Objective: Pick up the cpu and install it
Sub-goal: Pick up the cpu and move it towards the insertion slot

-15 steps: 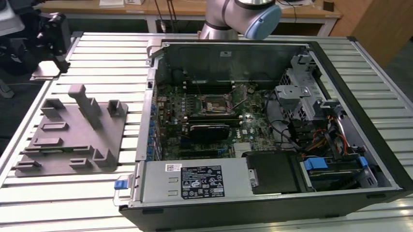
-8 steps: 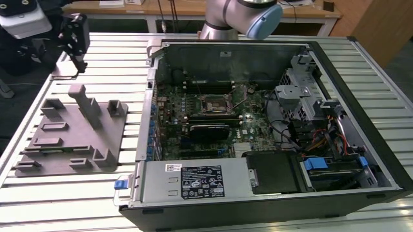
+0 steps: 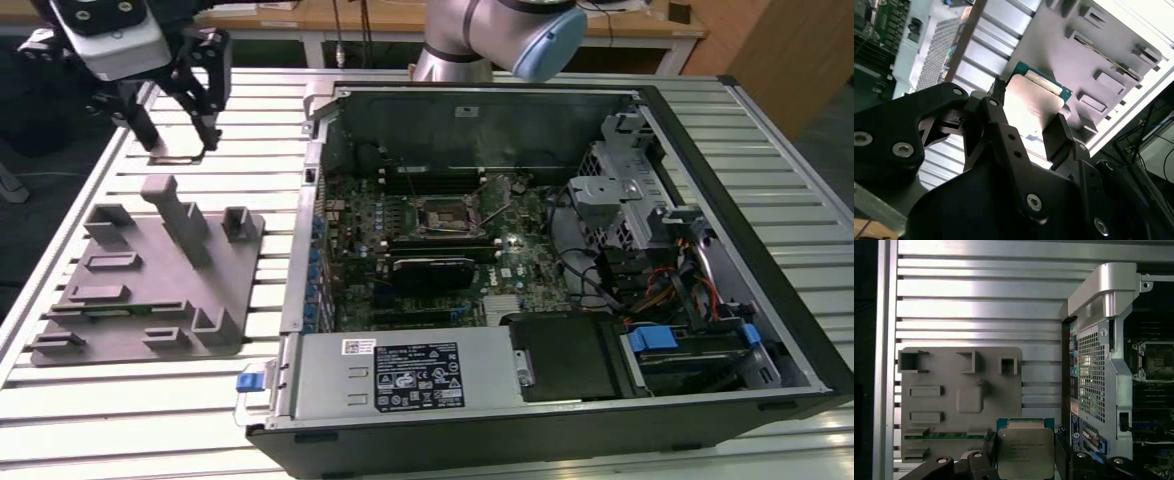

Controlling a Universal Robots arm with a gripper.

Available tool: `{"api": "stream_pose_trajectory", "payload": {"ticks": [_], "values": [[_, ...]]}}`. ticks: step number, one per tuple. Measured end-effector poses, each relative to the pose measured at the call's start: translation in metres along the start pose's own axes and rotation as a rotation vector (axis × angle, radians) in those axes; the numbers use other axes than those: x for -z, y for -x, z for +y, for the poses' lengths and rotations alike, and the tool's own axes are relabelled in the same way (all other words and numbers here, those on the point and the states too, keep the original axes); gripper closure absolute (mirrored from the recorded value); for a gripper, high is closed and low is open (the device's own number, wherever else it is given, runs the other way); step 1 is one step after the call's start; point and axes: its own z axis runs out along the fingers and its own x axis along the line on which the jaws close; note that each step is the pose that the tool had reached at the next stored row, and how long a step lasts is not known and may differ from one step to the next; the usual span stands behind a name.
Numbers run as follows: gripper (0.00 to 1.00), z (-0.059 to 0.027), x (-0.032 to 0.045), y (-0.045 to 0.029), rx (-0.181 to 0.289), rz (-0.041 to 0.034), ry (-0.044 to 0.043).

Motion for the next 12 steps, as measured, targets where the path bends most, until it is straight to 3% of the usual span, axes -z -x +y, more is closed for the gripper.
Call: {"api": "stream_pose_trajectory", "payload": {"ticks": [12], "values": [[0.45, 0.0004, -0.0018, 0.0546, 0.000, 0.0014, 0.0000]]}}
